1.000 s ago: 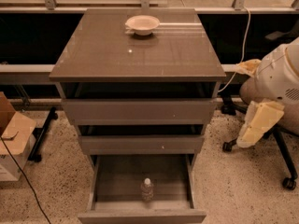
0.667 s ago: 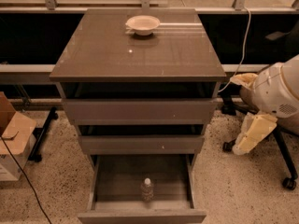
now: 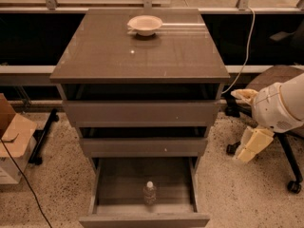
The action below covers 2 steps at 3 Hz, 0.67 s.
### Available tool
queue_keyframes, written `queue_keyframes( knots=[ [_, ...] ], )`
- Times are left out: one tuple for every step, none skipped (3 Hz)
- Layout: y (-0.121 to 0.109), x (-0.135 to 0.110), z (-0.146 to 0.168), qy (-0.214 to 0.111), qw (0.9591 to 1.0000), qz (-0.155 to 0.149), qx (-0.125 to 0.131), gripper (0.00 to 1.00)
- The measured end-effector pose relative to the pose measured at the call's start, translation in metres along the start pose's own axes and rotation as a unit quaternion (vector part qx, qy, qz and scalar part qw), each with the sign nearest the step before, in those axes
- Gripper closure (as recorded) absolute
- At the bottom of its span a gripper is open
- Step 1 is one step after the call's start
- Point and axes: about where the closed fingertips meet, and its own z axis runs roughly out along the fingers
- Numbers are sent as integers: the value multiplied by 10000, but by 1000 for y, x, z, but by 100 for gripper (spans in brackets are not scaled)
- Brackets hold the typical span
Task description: Pick water bottle from bottom drawer and place on counter
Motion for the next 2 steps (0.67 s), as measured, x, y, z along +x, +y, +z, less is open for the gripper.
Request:
queue_keyframes(
  knots=[
    [4, -2, 14, -62, 10000, 34, -43, 0],
    [11, -2, 47, -209, 9996, 115, -152, 0]
  ],
)
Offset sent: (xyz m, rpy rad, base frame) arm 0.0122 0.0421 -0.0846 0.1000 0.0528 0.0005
